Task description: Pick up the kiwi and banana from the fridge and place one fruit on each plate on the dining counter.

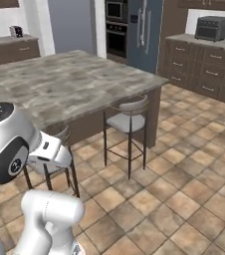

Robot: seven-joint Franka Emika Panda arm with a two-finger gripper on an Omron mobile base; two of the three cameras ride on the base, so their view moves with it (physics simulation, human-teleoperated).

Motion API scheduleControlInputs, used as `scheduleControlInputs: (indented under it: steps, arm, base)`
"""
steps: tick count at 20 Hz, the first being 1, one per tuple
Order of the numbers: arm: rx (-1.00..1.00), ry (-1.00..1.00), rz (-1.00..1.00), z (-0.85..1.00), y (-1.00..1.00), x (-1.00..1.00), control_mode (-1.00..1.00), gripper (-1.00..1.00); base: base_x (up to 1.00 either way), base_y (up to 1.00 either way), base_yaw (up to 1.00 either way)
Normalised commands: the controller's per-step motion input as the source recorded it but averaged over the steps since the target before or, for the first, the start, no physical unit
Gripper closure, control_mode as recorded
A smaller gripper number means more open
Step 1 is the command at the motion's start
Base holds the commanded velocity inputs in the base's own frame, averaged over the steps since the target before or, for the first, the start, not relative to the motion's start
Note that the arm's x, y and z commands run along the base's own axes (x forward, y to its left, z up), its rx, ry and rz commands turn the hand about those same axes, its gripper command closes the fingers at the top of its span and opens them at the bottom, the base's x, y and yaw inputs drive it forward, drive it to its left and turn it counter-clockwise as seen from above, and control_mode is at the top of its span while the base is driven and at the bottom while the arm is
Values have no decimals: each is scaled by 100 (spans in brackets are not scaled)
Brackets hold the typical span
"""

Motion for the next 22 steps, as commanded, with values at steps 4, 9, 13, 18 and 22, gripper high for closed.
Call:
scheduleControlInputs:
  steps: [4,9,13,18,22]
  arm:
    - [0,0,0,0,0,0,100,-100]
    - [0,0,0,0,0,0,100,-100]
    - [0,0,0,0,0,0,100,-100]
    - [0,0,0,0,0,0,100,-100]
    - [0,0,0,0,0,0,100,-100]
  base:
    - [96,-100,-16]
    - [100,-100,-14]
    - [100,-95,-8]
    - [100,-91,-2]
    - [100,-88,0]
